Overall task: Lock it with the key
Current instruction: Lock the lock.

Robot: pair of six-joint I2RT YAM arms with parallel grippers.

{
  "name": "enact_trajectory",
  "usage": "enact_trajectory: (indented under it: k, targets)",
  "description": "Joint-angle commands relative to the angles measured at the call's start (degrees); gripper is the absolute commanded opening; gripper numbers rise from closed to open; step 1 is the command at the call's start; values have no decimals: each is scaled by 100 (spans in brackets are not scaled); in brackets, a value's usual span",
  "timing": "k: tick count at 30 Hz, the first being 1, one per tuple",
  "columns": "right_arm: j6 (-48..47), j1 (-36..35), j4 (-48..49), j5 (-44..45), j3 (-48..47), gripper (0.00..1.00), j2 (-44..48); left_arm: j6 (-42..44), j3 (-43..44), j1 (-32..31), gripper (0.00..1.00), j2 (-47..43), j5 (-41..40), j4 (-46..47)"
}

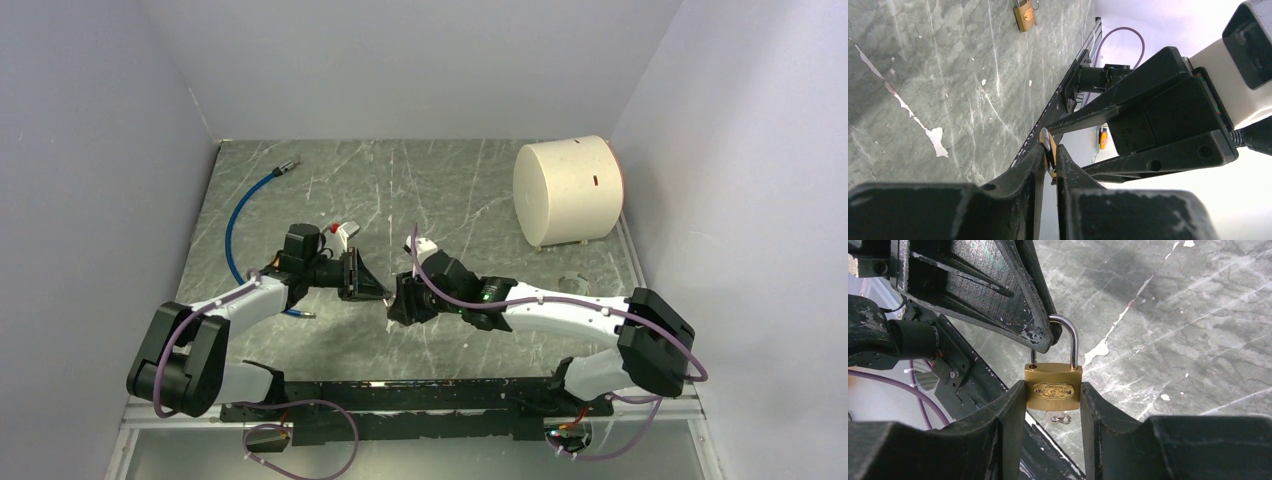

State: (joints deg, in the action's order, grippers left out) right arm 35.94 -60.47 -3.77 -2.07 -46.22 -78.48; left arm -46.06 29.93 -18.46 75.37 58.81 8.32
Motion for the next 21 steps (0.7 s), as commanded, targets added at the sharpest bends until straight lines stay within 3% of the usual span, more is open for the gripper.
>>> enact_trajectory:
  k: [1, 5, 11, 21]
  targets:
    - [-4, 1, 359, 21, -140, 0, -4, 216, 184, -35, 14, -58, 178, 77]
    - [-34, 3, 307, 48, -230, 0, -48, 405, 285, -44, 3, 19, 151, -172]
    - [120, 16, 272, 4, -284, 13, -121, 615, 434, -53, 3, -119, 79, -478]
    - [919, 107, 990, -331, 311, 57, 19, 486, 557, -53, 3, -712, -163, -668]
